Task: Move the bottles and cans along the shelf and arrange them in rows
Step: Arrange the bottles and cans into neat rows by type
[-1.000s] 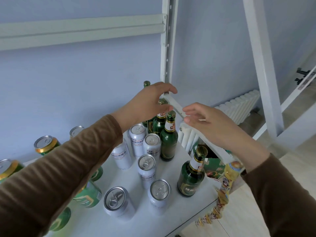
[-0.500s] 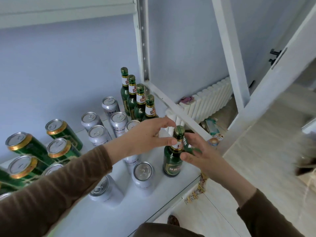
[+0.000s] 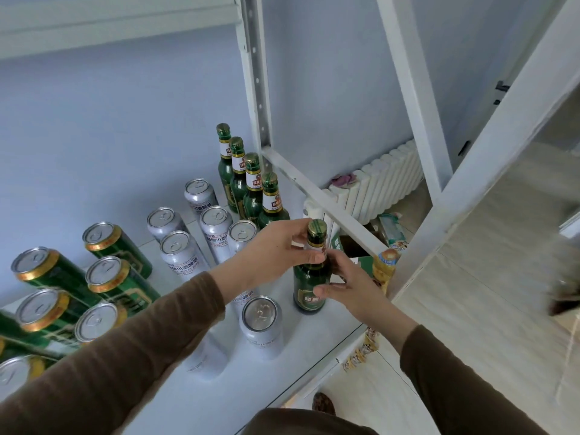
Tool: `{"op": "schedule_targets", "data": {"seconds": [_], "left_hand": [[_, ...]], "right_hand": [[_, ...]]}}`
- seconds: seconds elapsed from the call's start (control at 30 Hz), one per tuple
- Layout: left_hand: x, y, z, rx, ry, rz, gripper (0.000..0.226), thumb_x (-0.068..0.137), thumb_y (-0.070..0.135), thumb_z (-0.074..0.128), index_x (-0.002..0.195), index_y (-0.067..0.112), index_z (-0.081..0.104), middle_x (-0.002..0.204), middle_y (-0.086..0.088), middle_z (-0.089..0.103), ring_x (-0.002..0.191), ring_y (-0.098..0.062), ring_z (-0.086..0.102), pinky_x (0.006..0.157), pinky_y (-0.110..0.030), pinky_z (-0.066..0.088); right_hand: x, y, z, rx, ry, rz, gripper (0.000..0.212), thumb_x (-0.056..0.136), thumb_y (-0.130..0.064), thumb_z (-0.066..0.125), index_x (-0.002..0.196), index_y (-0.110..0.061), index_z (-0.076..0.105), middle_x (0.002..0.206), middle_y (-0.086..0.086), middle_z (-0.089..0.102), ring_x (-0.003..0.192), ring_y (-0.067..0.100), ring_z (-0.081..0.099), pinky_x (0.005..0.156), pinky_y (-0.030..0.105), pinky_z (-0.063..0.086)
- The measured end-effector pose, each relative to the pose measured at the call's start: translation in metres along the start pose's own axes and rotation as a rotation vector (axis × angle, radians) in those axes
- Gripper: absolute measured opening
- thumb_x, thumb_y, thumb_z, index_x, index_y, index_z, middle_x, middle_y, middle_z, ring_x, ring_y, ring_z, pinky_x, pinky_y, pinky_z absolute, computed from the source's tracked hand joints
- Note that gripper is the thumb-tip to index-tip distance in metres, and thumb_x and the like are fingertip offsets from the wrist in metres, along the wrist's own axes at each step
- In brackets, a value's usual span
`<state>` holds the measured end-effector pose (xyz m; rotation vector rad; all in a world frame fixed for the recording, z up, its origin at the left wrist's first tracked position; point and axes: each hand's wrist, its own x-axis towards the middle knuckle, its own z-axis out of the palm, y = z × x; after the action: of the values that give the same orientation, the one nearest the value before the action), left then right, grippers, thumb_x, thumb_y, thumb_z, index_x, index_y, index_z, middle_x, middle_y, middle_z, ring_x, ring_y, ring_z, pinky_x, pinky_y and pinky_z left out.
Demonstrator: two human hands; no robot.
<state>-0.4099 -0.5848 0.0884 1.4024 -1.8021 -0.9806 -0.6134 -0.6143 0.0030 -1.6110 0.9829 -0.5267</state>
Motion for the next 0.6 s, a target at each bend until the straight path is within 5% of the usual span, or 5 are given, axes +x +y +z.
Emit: {"op": "schedule_targets", "data": {"seconds": [0.1,0.3,0.6], "left_hand": [[0.005,-0.001,-0.008,0.007,0.045,-0.023,0.021,0.090,0.013,0.075,0.107,0.006,0.067,0.101,-0.004,0.072,0.097,-0.014,0.068,0.093,-0.038,0.055],[0.015,-0.009,-0.021,0.051,0.079,-0.069,0.020,0.090,0.018,0.074,0.108,0.012,0.065,0.102,-0.002,0.072,0.101,-0.018,0.069,0.096,-0.048,0.054],[0.017,-0.011,-0.022,0.053,0.128,-0.115,0.028,0.091,0.021,0.074,0.117,0.017,0.065,0.106,0.006,0.073,0.102,-0.011,0.069,0.099,-0.042,0.054]], "right_hand": [[0.016,-0.007,0.000,-0.004,-0.005,-0.027,0.059,0.084,-0.012,0.080,0.129,-0.038,0.053,0.127,-0.013,0.065,0.130,0.010,0.055,0.110,0.038,0.046],[0.039,-0.013,0.003,-0.023,-0.010,-0.060,0.059,0.076,-0.023,0.081,0.127,-0.037,0.054,0.128,-0.008,0.066,0.128,0.012,0.056,0.115,0.046,0.042],[0.048,-0.013,0.003,-0.016,-0.060,-0.064,0.061,0.081,-0.023,0.079,0.132,-0.038,0.049,0.135,-0.007,0.062,0.133,0.011,0.053,0.118,0.045,0.038]]}}
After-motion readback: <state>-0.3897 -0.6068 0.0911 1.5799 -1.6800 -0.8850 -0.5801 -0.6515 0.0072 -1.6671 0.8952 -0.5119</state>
